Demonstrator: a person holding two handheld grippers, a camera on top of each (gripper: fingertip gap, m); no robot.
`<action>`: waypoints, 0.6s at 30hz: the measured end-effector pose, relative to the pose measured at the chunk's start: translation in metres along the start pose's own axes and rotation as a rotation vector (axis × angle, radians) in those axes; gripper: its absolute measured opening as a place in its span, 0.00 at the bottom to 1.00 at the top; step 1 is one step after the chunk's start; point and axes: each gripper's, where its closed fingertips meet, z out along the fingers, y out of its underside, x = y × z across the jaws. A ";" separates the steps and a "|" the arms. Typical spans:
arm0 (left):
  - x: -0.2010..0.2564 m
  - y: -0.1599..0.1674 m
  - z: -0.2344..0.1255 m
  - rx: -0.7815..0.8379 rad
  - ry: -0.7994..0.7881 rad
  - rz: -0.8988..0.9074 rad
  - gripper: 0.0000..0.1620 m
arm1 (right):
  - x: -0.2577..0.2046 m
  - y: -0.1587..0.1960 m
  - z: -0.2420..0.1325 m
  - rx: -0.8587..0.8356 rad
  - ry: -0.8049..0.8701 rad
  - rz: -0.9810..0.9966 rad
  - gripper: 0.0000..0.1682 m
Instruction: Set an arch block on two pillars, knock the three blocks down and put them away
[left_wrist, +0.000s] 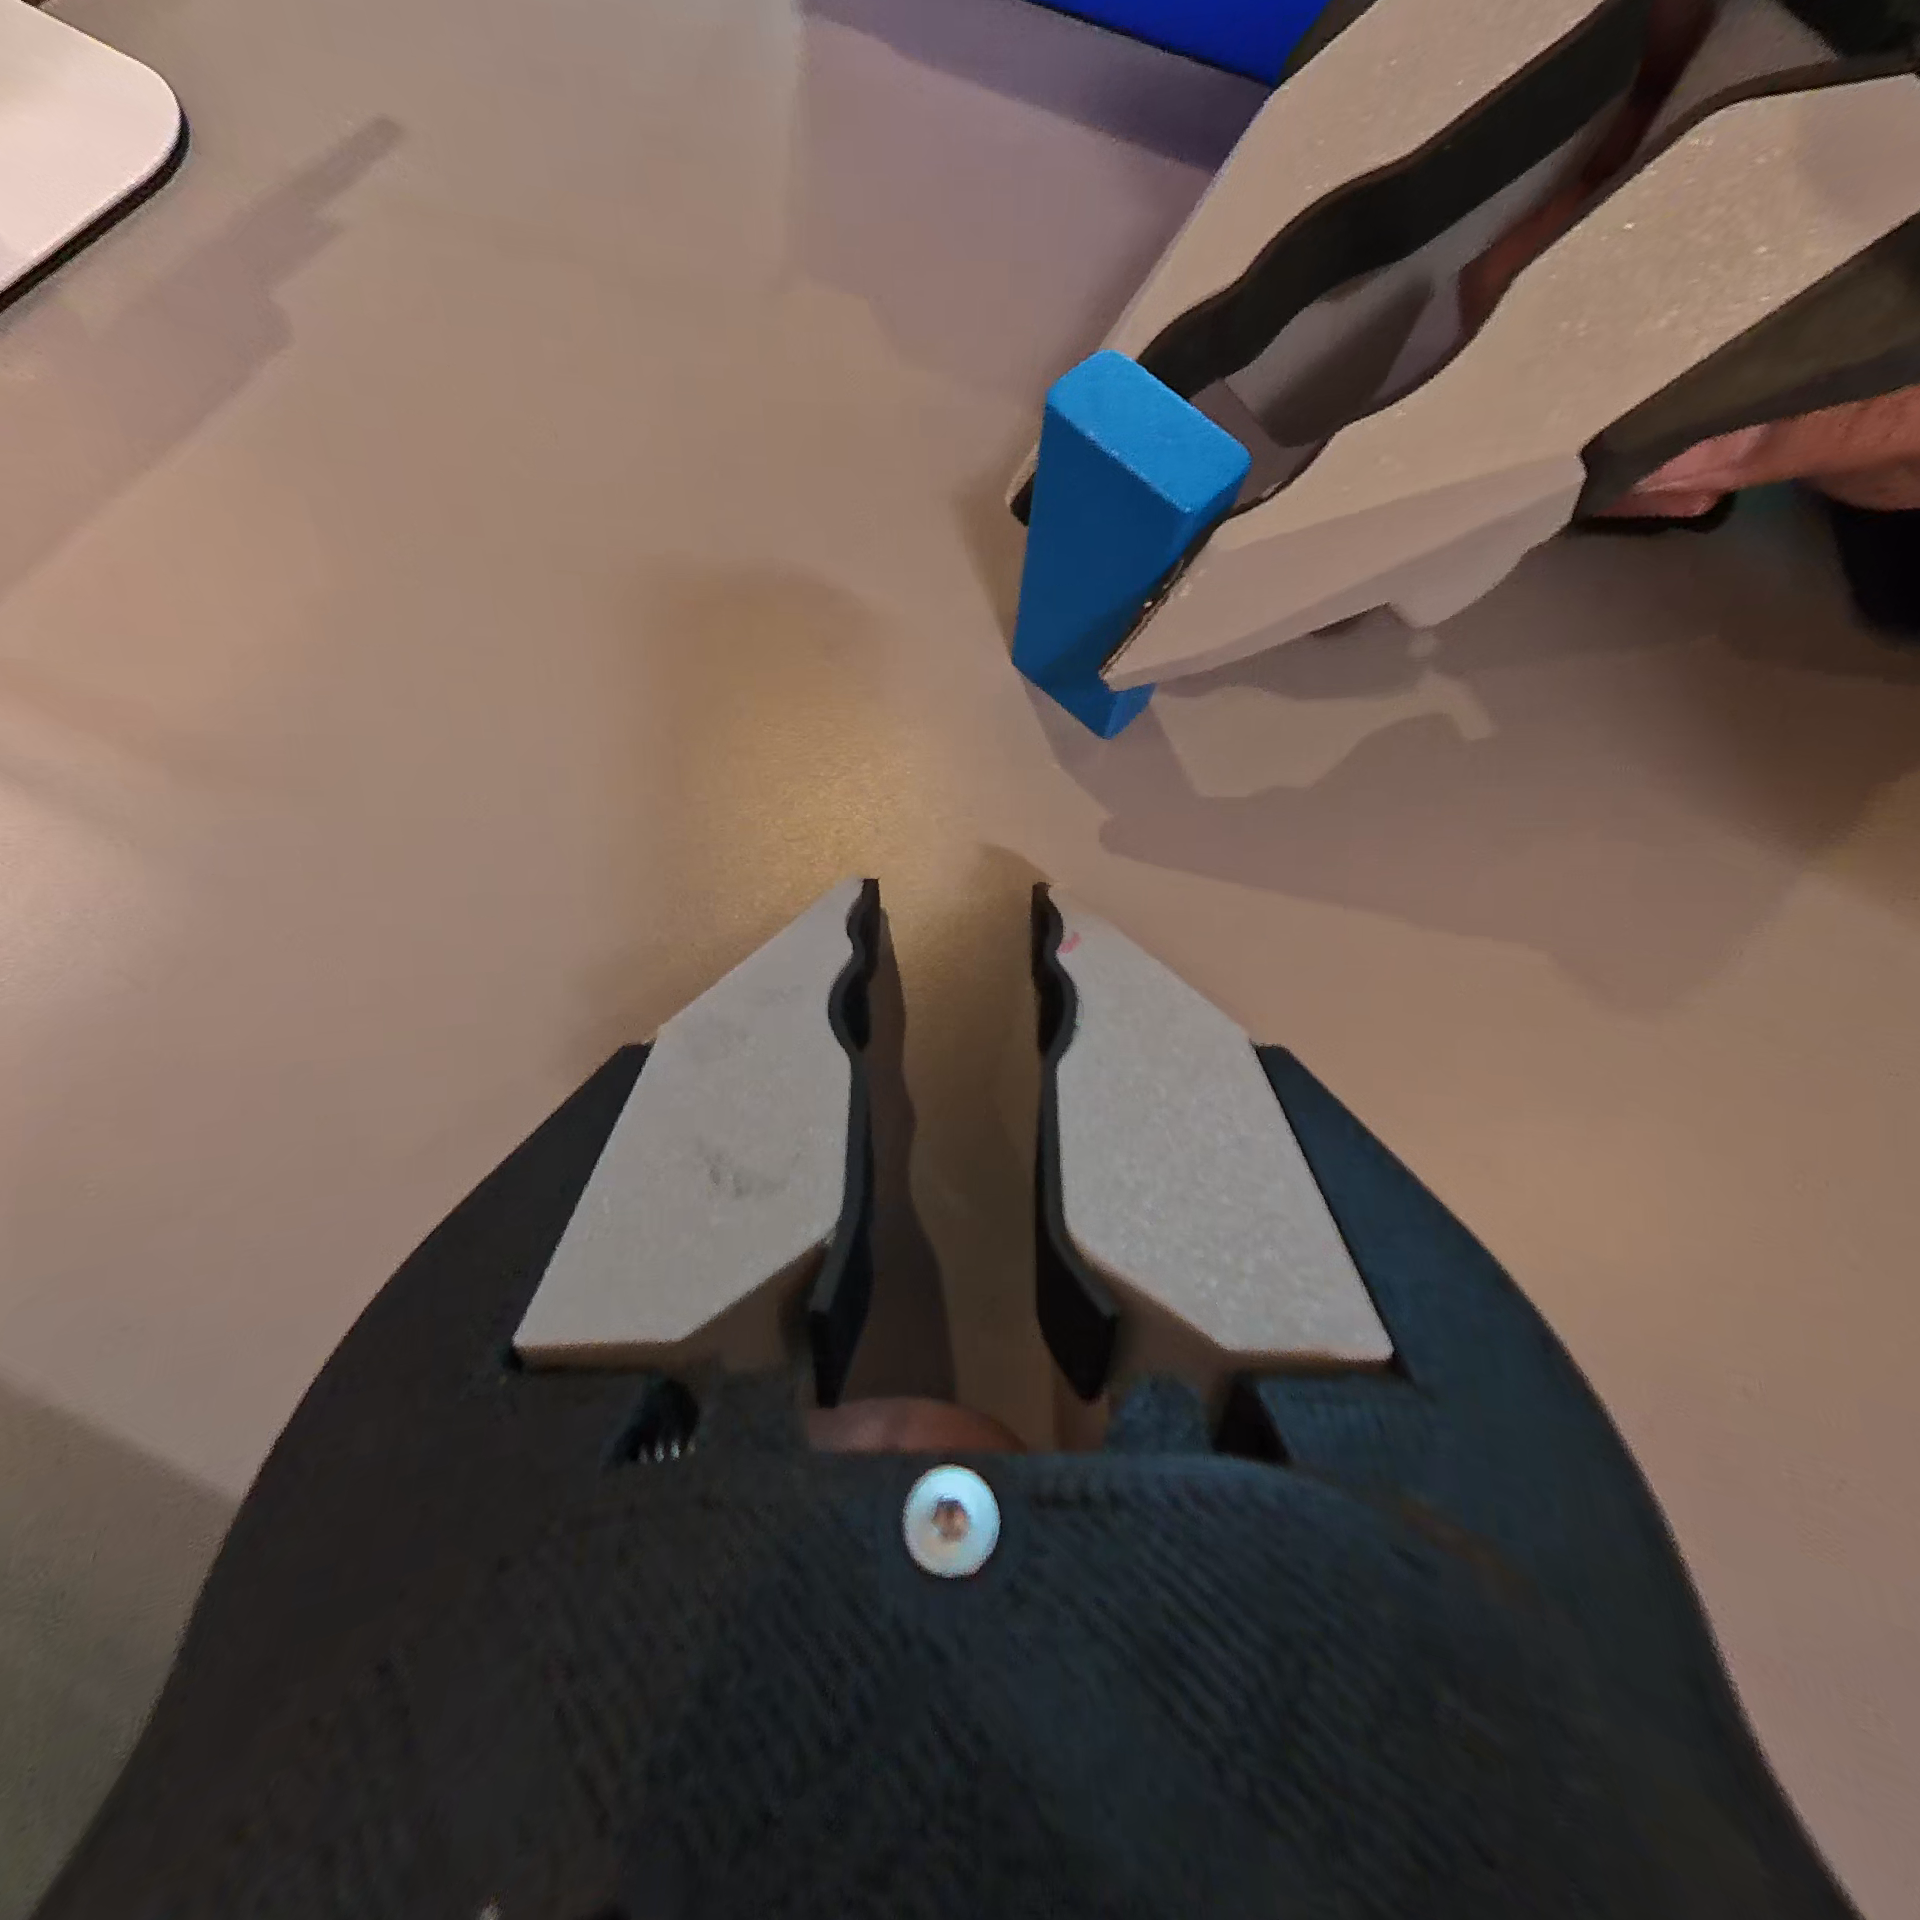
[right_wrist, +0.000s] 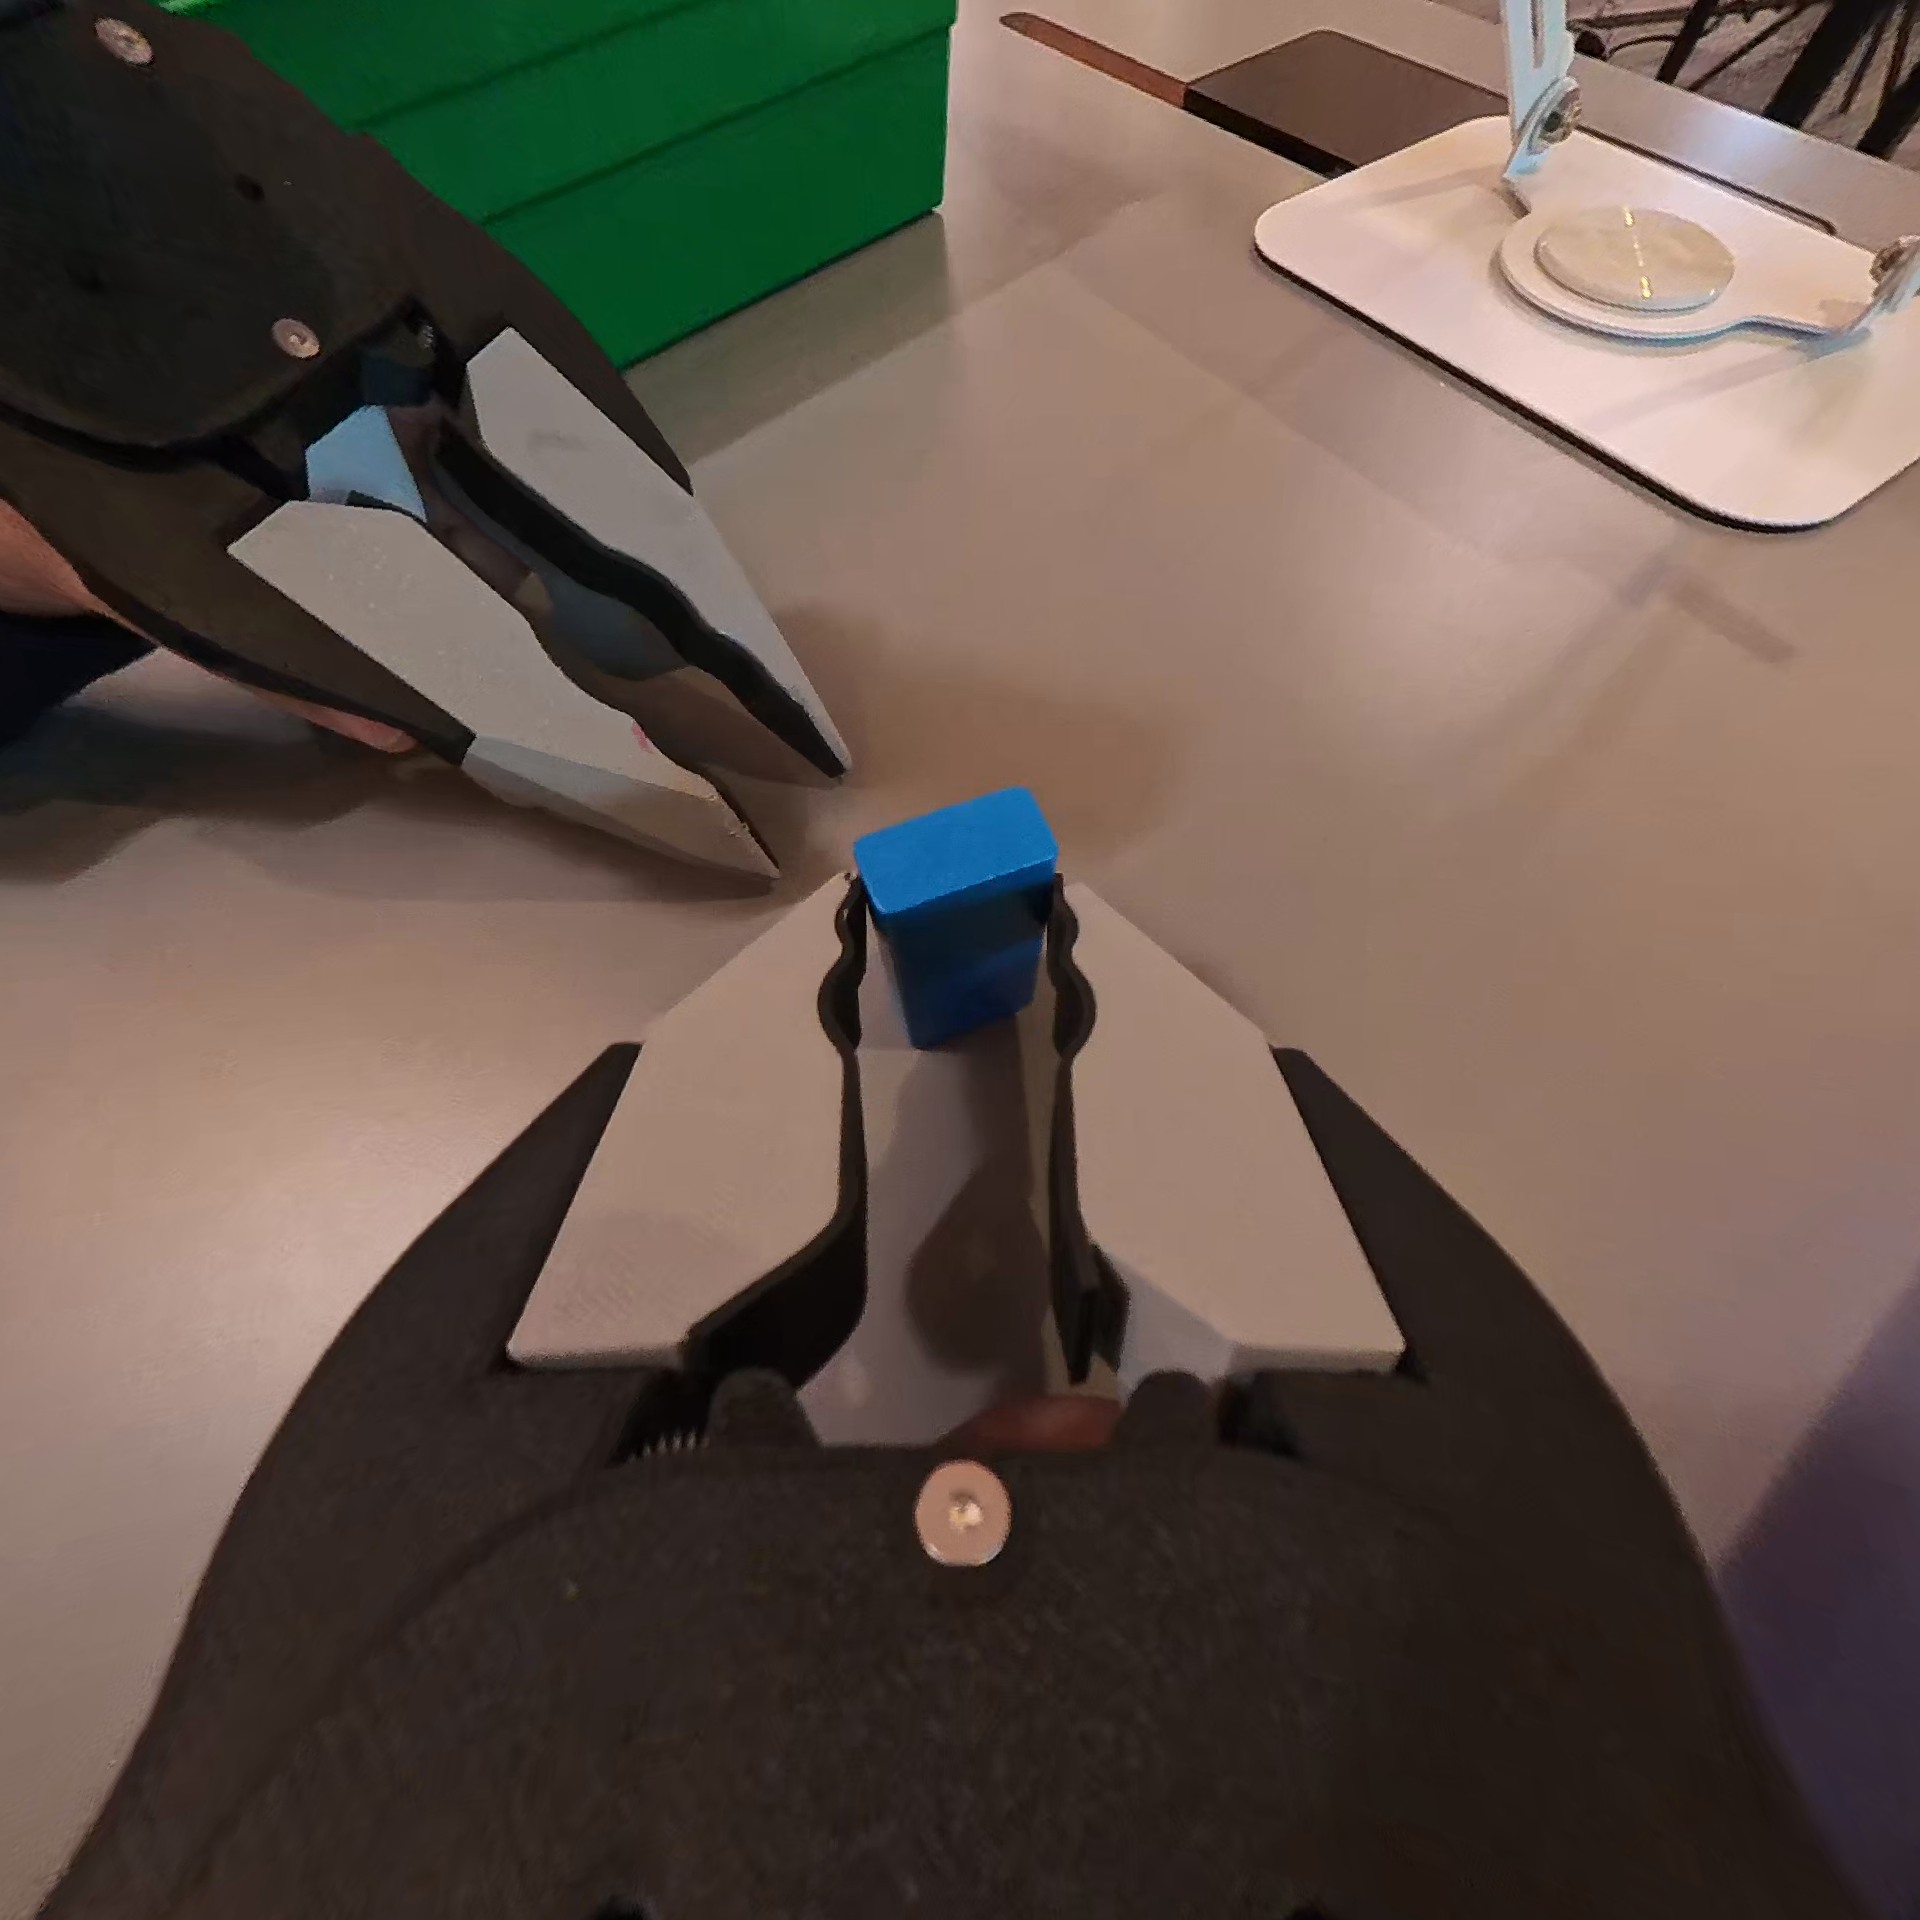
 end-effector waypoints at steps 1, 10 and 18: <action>0.000 0.000 0.000 0.000 0.001 0.001 0.16 | 0.000 0.001 -0.001 -0.002 -0.012 -0.021 0.19; 0.003 0.002 0.001 -0.013 0.010 0.011 0.17 | 0.011 0.007 -0.009 -0.012 -0.095 -0.083 0.19; 0.003 0.003 0.001 -0.019 0.018 0.006 0.18 | 0.010 0.012 -0.011 -0.037 -0.164 -0.042 0.19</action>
